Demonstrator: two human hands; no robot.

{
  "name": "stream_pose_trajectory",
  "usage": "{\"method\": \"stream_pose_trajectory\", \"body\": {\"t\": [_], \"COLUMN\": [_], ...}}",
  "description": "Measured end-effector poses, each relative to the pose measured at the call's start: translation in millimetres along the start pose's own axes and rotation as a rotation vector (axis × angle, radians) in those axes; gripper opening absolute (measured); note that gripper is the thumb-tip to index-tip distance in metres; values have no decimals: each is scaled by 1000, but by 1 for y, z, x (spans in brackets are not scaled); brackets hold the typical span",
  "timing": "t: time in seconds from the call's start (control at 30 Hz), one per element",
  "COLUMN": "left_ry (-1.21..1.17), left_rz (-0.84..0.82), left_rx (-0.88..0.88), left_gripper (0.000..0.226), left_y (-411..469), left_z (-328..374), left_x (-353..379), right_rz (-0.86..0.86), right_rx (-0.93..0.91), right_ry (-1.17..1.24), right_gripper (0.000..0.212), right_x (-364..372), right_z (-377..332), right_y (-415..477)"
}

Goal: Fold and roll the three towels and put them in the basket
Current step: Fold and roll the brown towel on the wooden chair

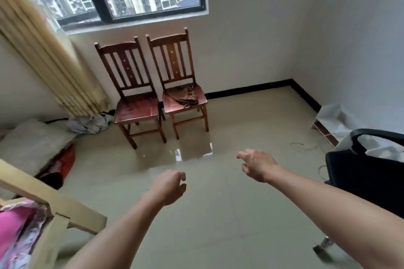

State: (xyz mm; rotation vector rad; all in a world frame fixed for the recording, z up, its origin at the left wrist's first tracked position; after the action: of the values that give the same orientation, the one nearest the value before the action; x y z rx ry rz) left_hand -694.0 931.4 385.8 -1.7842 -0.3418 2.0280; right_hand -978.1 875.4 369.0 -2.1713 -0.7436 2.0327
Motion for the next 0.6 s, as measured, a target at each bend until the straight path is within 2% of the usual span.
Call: {"method": "stream_pose_trajectory", "body": {"t": [0.23,0.37,0.5,0.6], "left_ry": [-64,-75,-55,-39], "left_rz": [-37,-65,-58,-78], "left_rx": [-160,-156,-122,-109], "left_gripper": [34,32,15,15], "left_y": [124,212,295,349], "left_z": [-67,-96,-122,-136], "left_x": [-46,-85,-142,-180], "right_rz": [2,-35,-23,-45], "right_rx": [-176,-148,-71,-51], "right_ry": [-71,-72,-32,-13], "right_gripper": [35,39,40,39], "right_x": [-46,-67,-107,-131], "right_z": [-22,-11,14,30], "right_y": [174,258,342,392]}}
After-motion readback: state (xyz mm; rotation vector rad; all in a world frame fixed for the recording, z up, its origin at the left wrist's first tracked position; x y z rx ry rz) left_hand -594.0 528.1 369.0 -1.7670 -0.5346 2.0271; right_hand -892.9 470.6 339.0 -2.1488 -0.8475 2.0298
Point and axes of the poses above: each hand's wrist, its own y-axis towards the middle knuckle, its own x-axis out of the palm, z = x × y, the point moved 1 cm from there along y, towards the middle knuckle, and after that the axes turned 8 degrees about -z, right-handed, at the moved point
